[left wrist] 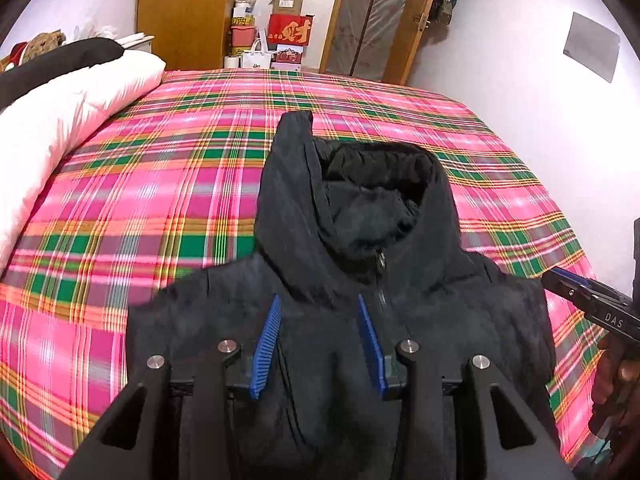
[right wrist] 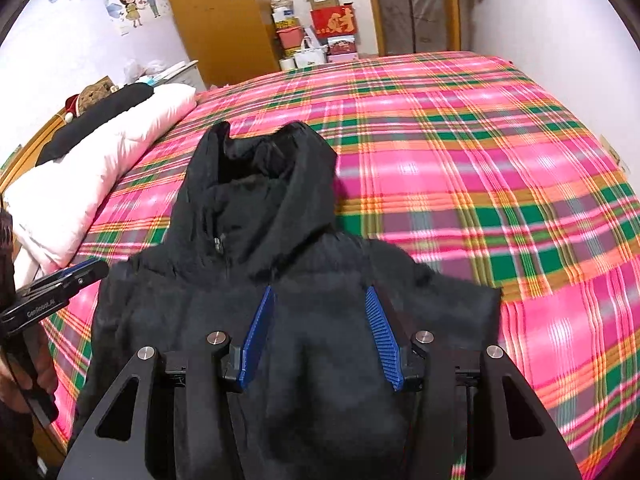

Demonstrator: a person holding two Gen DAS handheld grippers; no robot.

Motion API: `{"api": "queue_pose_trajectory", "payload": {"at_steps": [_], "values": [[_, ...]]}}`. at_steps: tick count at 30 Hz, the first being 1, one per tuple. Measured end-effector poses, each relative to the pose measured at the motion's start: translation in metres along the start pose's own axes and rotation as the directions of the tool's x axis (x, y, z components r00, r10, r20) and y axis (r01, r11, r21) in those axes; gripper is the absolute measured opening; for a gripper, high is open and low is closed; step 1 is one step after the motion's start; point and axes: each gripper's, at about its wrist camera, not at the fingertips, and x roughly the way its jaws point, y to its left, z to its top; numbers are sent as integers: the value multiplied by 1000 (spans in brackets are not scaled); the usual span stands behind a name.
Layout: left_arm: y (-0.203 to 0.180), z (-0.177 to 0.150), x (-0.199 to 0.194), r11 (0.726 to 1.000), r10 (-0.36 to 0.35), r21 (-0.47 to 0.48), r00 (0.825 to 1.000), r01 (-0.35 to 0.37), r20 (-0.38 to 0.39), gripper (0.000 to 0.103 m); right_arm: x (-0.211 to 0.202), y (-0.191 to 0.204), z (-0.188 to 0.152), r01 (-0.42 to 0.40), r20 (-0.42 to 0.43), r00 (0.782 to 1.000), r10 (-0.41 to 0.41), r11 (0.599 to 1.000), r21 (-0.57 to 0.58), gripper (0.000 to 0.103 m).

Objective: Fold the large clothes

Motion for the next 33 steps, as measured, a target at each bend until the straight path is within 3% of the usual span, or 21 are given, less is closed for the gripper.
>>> {"api": "queue_pose_trajectory", "payload": {"at_steps": [14, 20, 24, 25, 26, 27, 28, 33], "values": [[11, 93, 99, 999, 43, -19, 999, -43, -31, 53, 93, 11, 88, 23, -30, 999, -24, 999, -28, 49], [9, 112, 147, 993, 120, 23, 992, -119, -50, 53, 133, 5, 118, 91, -43, 995, -92, 996, -18, 49], [7, 116, 171, 991, 127, 46, 989, -124, -77, 53, 156, 3, 128, 118, -86, 989, -120, 993, -29, 49], [6, 116, 175, 991, 131, 53, 988, -127, -80, 51, 158, 3, 129, 122, -92, 988, -125, 992, -37, 41], [5, 115, 176, 991, 126, 56, 989, -121, -78, 38, 159, 5, 128, 109, -99, 989, -113, 993, -46, 28], [3, 114, 175, 992, 113, 55, 991, -110, -73, 27, 159, 7, 127, 95, -105, 989, -100, 994, -49, 8], [2, 112, 173, 994, 99, 54, 992, -95, -72, 9, 154, 11, 125, 102, -91, 990, -107, 993, -63, 7], [-2, 105, 129, 997, 61, 52, 998, -63, 27, 3, 100, 17, 119, 48, 1, 999, -48, 997, -58, 5]]}}
